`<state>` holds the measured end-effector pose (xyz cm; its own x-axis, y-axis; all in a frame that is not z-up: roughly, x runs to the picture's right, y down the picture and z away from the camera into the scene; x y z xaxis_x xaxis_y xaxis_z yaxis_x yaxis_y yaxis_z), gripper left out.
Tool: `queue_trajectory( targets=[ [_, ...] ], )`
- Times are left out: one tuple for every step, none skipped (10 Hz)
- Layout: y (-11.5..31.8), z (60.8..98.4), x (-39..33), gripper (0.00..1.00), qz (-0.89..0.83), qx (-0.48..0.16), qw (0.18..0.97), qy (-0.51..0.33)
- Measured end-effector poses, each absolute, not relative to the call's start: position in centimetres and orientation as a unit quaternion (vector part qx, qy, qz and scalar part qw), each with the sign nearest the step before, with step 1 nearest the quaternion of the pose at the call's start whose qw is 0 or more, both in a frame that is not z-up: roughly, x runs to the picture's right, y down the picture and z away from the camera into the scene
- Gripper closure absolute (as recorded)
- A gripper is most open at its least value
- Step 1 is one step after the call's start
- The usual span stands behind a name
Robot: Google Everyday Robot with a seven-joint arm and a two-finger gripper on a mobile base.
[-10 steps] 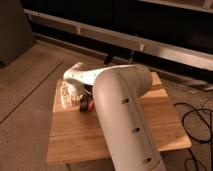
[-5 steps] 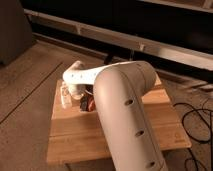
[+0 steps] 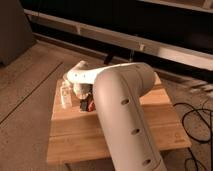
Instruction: Push the eraser across the table
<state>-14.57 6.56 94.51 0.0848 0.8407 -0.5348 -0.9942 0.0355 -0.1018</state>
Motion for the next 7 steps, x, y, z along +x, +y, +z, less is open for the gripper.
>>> queue_trajectory(
  targets=[
    [6.8, 94.7, -14.3, 1.00, 0.657, -0.231, 0.695, 0.176],
    [7.1, 94.8, -14.0, 1.00, 0.657, -0.232, 0.693, 0.184],
    [7.4, 94.8, -13.7, 1.00, 0.656, -0.233, 0.691, 0.193],
    [7.5, 94.7, -13.8, 1.00, 0.655, -0.233, 0.692, 0.195],
    [7.5, 94.4, -14.0, 1.00, 0.655, -0.231, 0.692, 0.197],
    [7.7, 94.0, -14.2, 1.00, 0.653, -0.228, 0.694, 0.200],
    [8.1, 93.5, -14.2, 1.00, 0.651, -0.225, 0.696, 0.205]
  ],
)
